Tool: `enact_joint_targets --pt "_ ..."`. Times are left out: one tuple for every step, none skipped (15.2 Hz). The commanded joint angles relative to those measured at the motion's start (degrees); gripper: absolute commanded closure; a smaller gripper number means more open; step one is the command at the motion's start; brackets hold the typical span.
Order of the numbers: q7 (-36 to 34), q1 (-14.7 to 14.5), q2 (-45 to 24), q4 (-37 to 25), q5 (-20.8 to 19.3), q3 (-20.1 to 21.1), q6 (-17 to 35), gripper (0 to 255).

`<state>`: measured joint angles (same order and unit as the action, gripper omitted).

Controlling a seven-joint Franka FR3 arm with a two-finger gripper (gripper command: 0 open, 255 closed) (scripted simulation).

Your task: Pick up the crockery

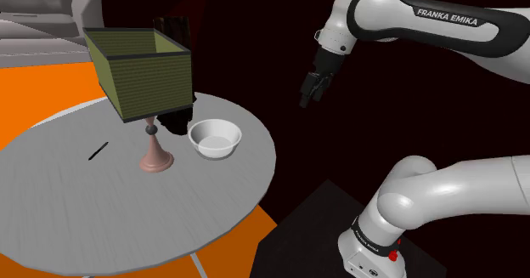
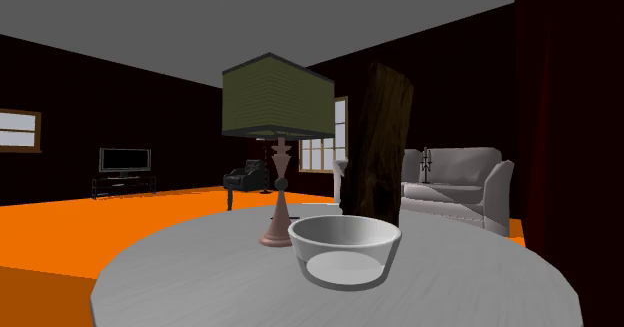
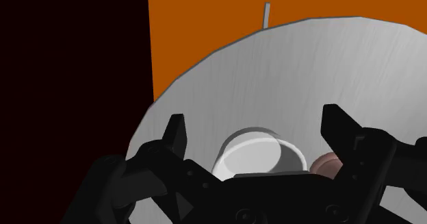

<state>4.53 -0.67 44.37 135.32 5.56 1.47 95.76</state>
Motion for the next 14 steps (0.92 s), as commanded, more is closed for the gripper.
enact_joint_targets --pt "0.0 0.0 0.0 0.0 0.0 0.0 0.0 0" --pt "-0.1 0.1 -1.7 0.2 0.3 -0.1 1.8 0" --pt "-0.1 0.1 -3.4 0.4 0.7 -0.2 3.6 0" --pt "-0.2 0.2 -5.1 0.5 1.1 -0.3 5.4 0" --pt "-0.2 0.2 -6.9 0.5 1.5 -0.4 7.2 0" --pt "-0.2 0.3 -8.8 0.4 1.9 -0.6 8.9 0" --pt "-0.2 0.3 -10.7 0.2 2.3 -0.7 10.6 0" --pt "-0.2 0.3 -12.7 0.0 2.7 -0.8 12.2 0" --pt "-0.1 0.3 -14.7 -0.3 3.1 -0.9 13.9 0" --pt "-0.1 0.3 -16.7 -0.7 3.6 -1.1 15.4 0" --pt "0.0 0.3 -18.8 -1.2 4.1 -1.2 16.9 0" --pt "0.1 0.2 -20.8 -1.7 4.6 -1.4 18.4 0" --pt "0.3 0.2 -23.0 -2.4 5.1 -1.5 19.8 0" --pt "0.4 0.2 -25.1 -3.1 5.7 -1.7 21.1 0"
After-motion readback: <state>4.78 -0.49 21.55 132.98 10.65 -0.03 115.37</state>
